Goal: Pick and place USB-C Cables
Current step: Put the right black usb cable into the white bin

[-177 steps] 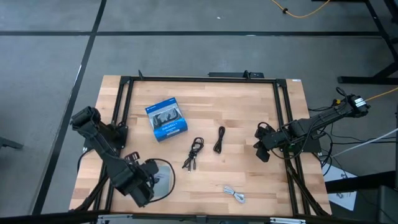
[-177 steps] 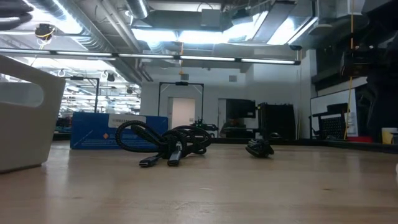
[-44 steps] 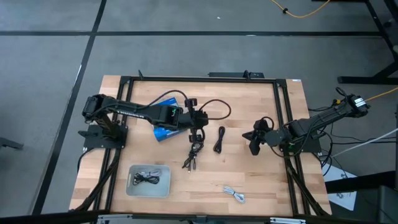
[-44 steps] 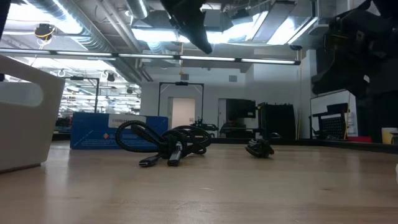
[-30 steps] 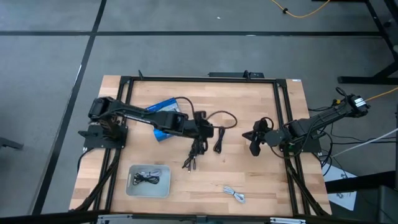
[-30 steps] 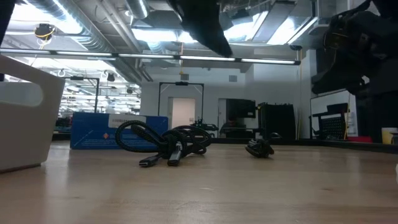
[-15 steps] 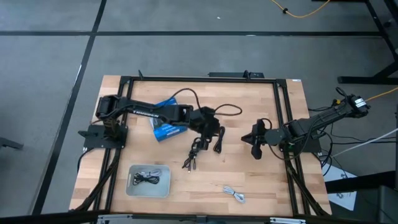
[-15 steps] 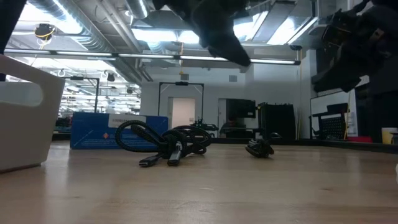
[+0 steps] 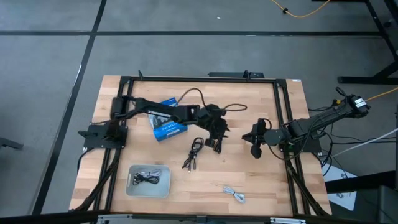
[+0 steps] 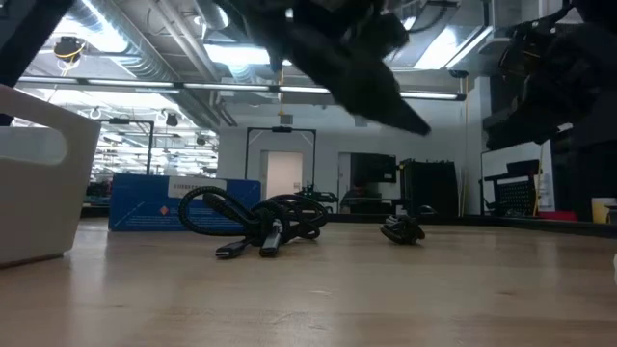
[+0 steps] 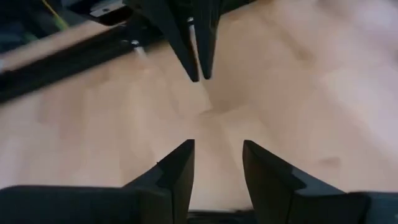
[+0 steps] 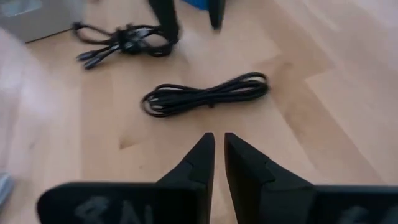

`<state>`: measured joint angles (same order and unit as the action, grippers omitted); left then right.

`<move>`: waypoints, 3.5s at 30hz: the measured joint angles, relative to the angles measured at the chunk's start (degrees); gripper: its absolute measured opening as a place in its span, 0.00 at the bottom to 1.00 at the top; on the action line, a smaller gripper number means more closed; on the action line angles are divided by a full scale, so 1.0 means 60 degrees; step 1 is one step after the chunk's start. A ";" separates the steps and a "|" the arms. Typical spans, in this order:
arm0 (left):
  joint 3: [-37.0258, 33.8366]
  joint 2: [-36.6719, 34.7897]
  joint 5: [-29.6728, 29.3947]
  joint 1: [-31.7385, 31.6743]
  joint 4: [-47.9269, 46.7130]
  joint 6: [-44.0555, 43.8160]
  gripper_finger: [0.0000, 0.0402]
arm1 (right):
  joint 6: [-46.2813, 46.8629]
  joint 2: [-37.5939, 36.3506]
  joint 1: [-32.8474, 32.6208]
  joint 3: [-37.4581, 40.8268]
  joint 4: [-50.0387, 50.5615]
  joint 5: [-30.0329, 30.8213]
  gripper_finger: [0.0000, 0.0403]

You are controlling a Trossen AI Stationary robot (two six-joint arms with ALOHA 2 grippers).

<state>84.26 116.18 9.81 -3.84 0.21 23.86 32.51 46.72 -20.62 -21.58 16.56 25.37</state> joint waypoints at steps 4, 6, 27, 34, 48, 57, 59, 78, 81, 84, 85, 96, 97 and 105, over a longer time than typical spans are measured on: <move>0.0019 0.0659 -0.0203 0.0160 0.0011 0.1169 0.32 | 0.0444 -0.0050 0.0000 0.0000 0.0566 0.0800 0.10; 0.0006 0.0911 -0.0414 0.0316 -0.0291 0.1492 0.32 | 0.0548 -0.0056 0.0000 0.0000 0.0779 0.1009 0.10; 0.0016 0.1040 -0.4206 0.1043 -0.2489 0.1451 0.32 | 0.0572 -0.0080 -0.0003 0.0000 0.1002 0.0503 0.10; 0.0016 0.0987 -0.5366 0.1160 -0.2462 0.2187 0.32 | 0.0557 -0.0080 0.0000 0.0000 0.1002 0.0503 0.10; 0.0016 0.0987 -0.5426 0.1397 -0.0638 0.6796 0.32 | 0.0568 -0.0080 0.0000 0.0000 0.1002 0.0503 0.10; 0.0016 0.1274 -0.3964 0.1321 0.0531 0.6495 0.32 | 0.0678 -0.0080 0.0000 0.0000 0.1005 0.0488 0.10; 0.0016 0.1501 -0.3971 0.1312 0.0653 0.6393 0.32 | 0.0812 -0.0080 0.0000 -0.0001 0.1005 0.0484 0.10; 0.0016 0.1872 -0.7764 0.1313 0.0247 0.4455 0.32 | 0.1038 -0.0080 -0.0022 -0.0004 0.1009 0.0248 0.10; 0.0016 0.1872 -0.7654 0.1313 -0.0432 0.3675 0.32 | 0.1034 -0.0080 -0.0022 -0.0004 0.1008 0.0240 0.10; 0.0016 0.1872 -0.7610 0.1392 -0.0482 0.3395 0.32 | 0.1031 -0.0080 -0.0022 -0.0004 0.1009 0.0240 0.10; 0.0016 0.1872 -0.7607 0.1433 -0.0455 0.3403 0.32 | 0.1031 -0.0080 -0.0022 -0.0004 0.1007 0.0240 0.10; 0.0038 0.1836 -0.7049 0.2012 -0.1546 0.2556 0.32 | 0.1009 -0.0080 -0.0022 -0.0004 0.1009 0.0233 0.10; 0.0038 0.1830 -0.7045 0.2104 -0.1643 0.2422 0.32 | 0.1009 -0.0080 -0.0022 -0.0004 0.1009 0.0233 0.10; 0.0142 0.1440 -0.6838 0.2958 -0.3471 0.1586 0.32 | 0.1009 -0.0069 -0.0018 -0.0011 0.1172 0.0128 0.10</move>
<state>85.12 124.82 -31.22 13.90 -20.62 33.37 38.57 46.30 -20.73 -21.65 23.59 26.14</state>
